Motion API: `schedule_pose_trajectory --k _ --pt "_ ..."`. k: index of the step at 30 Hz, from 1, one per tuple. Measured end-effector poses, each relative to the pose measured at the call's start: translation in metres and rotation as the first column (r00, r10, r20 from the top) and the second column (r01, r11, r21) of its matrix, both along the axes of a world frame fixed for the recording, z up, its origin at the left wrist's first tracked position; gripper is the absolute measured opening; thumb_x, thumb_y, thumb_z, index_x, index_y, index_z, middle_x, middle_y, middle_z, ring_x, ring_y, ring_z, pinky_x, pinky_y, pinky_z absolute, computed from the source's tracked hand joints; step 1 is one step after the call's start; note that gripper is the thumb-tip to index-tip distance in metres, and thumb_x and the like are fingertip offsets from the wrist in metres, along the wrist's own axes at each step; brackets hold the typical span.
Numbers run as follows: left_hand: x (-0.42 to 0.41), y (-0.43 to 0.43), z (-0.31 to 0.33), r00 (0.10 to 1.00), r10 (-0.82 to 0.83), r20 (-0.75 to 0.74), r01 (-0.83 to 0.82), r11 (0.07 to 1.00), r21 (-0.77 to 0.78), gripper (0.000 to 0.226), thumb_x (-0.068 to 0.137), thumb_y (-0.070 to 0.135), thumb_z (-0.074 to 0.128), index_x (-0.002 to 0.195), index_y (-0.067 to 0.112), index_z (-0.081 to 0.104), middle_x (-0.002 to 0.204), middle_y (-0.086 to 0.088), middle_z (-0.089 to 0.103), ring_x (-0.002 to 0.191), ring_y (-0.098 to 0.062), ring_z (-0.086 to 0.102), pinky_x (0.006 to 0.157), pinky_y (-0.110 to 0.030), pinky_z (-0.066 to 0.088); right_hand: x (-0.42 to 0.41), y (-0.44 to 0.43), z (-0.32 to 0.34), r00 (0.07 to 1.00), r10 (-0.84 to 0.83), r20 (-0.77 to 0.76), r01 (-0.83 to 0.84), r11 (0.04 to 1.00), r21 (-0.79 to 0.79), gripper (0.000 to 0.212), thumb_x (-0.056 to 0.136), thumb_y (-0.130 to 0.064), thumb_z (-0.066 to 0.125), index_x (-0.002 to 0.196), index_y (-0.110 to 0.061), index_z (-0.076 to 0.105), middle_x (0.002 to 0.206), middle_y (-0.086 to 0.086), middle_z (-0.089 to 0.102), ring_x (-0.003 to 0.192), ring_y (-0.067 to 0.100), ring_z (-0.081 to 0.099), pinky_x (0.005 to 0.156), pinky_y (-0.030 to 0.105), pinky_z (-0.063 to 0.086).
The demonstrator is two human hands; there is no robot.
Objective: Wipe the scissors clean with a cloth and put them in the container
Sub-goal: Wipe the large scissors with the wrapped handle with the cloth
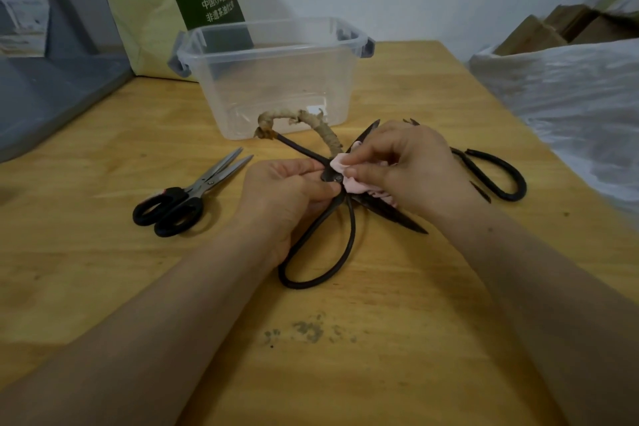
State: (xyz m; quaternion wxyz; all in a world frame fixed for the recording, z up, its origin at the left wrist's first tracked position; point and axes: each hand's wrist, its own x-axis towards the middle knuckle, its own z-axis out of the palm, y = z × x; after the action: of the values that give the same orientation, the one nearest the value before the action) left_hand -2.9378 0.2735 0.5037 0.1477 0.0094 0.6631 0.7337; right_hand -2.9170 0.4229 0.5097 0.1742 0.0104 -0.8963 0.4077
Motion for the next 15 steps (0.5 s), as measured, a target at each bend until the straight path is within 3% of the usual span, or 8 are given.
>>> schedule_pose_trajectory --k 4,6,9,12,15 --pt "0.003 0.003 0.002 1.0 0.005 0.003 -0.005 1.0 0.018 0.026 0.074 -0.015 0.064 0.091 0.005 0.068 0.082 -0.009 0.075 0.076 -0.019 0.072 0.063 -0.022 0.058 -0.003 -0.004 -0.002 0.994 -0.103 -0.031 0.105 0.994 0.038 0.008 0.081 -0.018 0.072 0.085 -0.025 0.071 0.091 -0.012 0.056 0.078 0.003 0.053 0.063 0.008 0.04" --pt "0.005 0.005 0.004 1.0 -0.001 0.0 0.001 0.999 0.042 0.026 0.075 -0.016 0.063 0.089 0.006 0.068 0.08 -0.009 0.075 0.072 -0.017 0.072 0.058 -0.02 0.056 -0.004 -0.004 -0.003 0.984 -0.173 -0.036 0.174 0.984 0.031 0.007 0.085 -0.019 0.068 0.083 -0.025 0.065 0.089 -0.013 0.055 0.069 -0.001 0.049 0.06 0.01 0.039" --pt "0.009 0.006 0.008 0.999 -0.032 -0.027 0.034 0.995 0.095 0.027 0.076 -0.017 0.06 0.088 0.006 0.069 0.082 -0.01 0.075 0.07 -0.016 0.072 0.054 -0.018 0.054 -0.002 0.003 0.001 0.963 -0.264 0.047 0.268 0.936 -0.228 0.012 0.088 -0.021 0.066 0.077 -0.022 0.06 0.085 -0.007 0.062 0.074 0.007 0.059 0.06 0.023 0.047" --pt "0.01 0.005 0.009 0.997 -0.038 -0.068 0.047 0.989 0.142 0.03 0.076 -0.017 0.059 0.091 0.007 0.069 0.087 -0.011 0.075 0.073 -0.017 0.072 0.058 -0.019 0.055 0.003 0.008 0.008 0.969 -0.124 0.214 0.224 0.803 -0.551 0.006 0.089 -0.018 0.064 0.083 -0.015 0.065 0.075 0.005 0.066 0.06 0.015 0.061 0.047 0.026 0.047" --pt "0.011 0.004 0.009 0.995 -0.043 -0.086 0.058 0.982 0.178 0.031 0.077 -0.017 0.059 0.092 0.007 0.068 0.086 -0.009 0.075 0.072 -0.016 0.072 0.058 -0.019 0.055 0.002 0.006 0.006 0.953 0.006 0.304 0.175 0.804 -0.568 0.018 0.084 -0.019 0.07 0.098 -0.009 0.066 0.076 0.008 0.068 0.059 0.017 0.058 0.053 0.031 0.05"
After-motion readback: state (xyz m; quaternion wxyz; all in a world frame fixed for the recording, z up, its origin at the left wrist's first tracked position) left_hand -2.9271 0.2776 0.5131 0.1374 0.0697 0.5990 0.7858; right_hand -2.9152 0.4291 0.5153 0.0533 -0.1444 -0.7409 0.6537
